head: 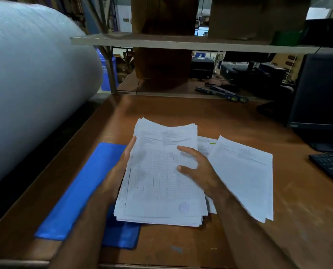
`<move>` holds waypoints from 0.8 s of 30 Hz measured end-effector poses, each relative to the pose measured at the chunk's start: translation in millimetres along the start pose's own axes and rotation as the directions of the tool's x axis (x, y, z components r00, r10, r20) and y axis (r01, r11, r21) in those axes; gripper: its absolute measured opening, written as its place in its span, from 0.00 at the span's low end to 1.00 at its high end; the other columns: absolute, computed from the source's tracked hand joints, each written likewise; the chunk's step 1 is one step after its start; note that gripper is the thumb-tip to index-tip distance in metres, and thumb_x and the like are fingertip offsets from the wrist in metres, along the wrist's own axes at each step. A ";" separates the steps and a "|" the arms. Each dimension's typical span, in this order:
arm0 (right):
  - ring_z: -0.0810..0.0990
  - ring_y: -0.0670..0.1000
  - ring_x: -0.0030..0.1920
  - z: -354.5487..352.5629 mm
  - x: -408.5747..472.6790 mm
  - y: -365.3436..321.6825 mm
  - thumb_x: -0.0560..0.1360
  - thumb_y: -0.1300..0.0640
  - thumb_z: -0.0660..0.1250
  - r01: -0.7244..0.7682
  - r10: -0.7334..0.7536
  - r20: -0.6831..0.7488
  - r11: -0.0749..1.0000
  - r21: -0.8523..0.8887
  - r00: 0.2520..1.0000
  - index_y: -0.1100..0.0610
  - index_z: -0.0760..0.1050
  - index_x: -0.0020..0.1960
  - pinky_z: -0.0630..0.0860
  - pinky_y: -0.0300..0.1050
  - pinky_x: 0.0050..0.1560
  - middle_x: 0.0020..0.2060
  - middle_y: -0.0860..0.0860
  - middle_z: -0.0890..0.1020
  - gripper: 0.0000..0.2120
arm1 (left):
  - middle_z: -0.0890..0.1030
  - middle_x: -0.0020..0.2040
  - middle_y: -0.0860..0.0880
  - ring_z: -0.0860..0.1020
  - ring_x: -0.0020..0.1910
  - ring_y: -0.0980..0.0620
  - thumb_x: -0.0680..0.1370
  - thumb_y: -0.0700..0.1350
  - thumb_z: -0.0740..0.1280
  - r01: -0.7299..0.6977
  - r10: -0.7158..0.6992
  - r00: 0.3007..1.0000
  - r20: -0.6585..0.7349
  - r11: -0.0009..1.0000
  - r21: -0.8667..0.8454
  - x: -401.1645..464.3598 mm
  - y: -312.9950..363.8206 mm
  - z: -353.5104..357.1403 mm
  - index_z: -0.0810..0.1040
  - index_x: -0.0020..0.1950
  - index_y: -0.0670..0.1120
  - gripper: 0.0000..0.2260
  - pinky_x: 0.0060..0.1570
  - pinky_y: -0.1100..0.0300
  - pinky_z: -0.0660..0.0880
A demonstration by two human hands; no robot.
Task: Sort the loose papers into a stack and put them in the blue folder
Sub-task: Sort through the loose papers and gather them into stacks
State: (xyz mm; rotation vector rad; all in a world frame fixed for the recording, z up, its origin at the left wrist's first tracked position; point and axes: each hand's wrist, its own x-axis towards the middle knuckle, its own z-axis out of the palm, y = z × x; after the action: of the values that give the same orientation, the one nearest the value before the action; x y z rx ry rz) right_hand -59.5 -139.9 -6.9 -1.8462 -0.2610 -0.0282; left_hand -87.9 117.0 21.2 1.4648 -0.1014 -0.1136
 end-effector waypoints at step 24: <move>0.58 0.53 0.80 -44.2 -53.5 27.0 0.71 0.20 0.46 -0.248 0.201 -0.170 0.473 -0.845 0.965 0.42 0.60 0.79 0.55 0.61 0.76 0.80 0.47 0.61 0.43 | 0.81 0.62 0.65 0.79 0.58 0.66 0.78 0.31 0.69 0.005 0.016 0.997 -0.074 0.960 0.280 -5.7 -22.8 -64.2 0.81 0.66 0.57 0.24 0.48 0.68 0.76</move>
State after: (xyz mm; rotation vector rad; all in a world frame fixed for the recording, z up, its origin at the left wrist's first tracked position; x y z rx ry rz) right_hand -101.4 -197.8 -27.8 -2.8980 0.0806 -0.0198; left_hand -85.0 178.7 -8.1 1.7497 -0.0614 -0.0401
